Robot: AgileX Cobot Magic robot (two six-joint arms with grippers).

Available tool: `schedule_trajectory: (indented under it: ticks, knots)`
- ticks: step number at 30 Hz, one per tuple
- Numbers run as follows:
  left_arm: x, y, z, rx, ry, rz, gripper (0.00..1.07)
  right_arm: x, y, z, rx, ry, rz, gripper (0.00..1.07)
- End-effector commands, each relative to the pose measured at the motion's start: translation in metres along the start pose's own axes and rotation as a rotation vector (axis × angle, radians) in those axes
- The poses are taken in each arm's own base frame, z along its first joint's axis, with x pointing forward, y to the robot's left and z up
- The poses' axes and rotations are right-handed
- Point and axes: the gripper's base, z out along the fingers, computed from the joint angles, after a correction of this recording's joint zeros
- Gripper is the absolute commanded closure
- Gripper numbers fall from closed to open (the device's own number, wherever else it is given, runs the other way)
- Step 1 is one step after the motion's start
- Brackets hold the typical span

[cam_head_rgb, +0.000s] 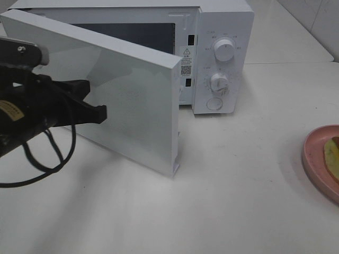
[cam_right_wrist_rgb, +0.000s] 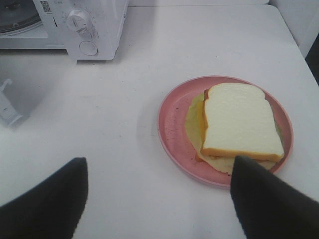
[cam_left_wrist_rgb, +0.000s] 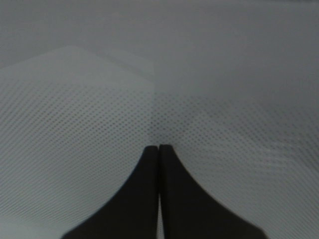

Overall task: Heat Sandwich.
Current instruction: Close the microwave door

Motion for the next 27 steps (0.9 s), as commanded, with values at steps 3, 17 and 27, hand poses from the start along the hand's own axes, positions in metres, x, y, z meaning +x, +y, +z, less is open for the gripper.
schedule_trajectory:
  ticks: [3, 17, 27]
  knots:
    - [-0.008, -0.026, 0.032, -0.003, 0.004, -0.011, 1.07, 0.002, 0.000, -0.003, 0.004, -0.034, -0.010, 0.32]
    - [-0.025, -0.058, 0.099, -0.066, 0.001, -0.012, 1.07, 0.002, 0.000, -0.003, 0.004, -0.034, -0.010, 0.32]
    - [-0.032, -0.073, 0.132, -0.041, -0.010, -0.020, 1.07, 0.002, 0.000, -0.003, 0.004, -0.034, -0.010, 0.32]
